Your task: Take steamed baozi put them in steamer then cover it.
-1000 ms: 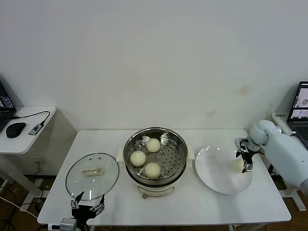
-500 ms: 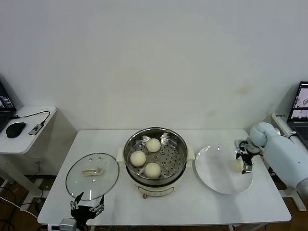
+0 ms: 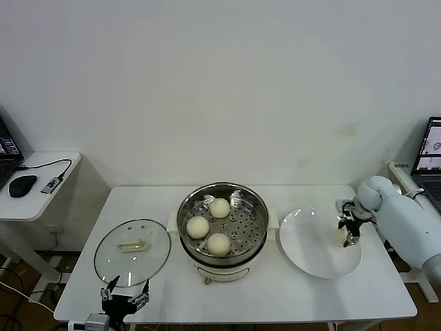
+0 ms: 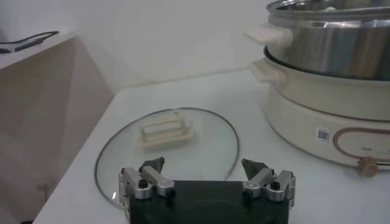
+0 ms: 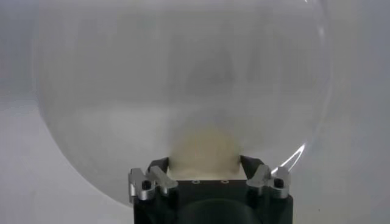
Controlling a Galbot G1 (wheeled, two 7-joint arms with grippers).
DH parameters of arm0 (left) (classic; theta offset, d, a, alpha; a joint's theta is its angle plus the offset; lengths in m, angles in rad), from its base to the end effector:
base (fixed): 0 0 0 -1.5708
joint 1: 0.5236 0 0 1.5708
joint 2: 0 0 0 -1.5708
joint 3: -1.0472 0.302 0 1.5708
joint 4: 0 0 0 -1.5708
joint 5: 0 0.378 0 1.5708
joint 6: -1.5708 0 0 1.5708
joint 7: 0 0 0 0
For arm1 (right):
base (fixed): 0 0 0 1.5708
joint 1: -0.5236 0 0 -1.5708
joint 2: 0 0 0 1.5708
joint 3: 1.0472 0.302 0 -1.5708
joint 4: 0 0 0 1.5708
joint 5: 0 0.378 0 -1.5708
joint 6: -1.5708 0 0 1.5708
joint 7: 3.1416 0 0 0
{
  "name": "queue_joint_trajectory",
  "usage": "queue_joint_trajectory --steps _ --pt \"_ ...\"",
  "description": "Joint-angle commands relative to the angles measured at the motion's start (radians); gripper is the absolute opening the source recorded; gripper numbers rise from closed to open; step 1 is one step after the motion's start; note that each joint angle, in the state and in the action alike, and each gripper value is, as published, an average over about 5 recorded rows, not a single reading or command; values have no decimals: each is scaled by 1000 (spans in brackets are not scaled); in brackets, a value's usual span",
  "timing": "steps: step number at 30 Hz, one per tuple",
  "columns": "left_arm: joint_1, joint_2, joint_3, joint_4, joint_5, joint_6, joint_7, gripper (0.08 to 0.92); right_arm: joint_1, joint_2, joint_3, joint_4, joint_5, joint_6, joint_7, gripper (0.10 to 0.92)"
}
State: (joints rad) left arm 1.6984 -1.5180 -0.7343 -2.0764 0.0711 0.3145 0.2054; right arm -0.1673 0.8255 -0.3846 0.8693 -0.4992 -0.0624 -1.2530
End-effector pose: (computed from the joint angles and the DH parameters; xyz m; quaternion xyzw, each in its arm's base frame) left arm 0.1874 0.0753 -0.2876 -0.0111 -0.9687 -0.0784 0.2353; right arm 0.5414 -0.2030 -0.2172 0.4467 -0.5291 0.5271 0.4926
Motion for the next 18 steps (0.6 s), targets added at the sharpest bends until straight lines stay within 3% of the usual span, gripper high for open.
queue_joint_trajectory --steps 1,11,18 --pt "-6 1 4 11 0 -3 -3 823 27 -23 -19 41 59 -30 -27 623" --pt "-14 20 2 12 12 -22 -15 823 219 -138 -215 293 322 -171 -75 598" --pt "-9 27 -3 -3 22 -39 -22 823 532 -103 -476 414 572 -286 -84 594"
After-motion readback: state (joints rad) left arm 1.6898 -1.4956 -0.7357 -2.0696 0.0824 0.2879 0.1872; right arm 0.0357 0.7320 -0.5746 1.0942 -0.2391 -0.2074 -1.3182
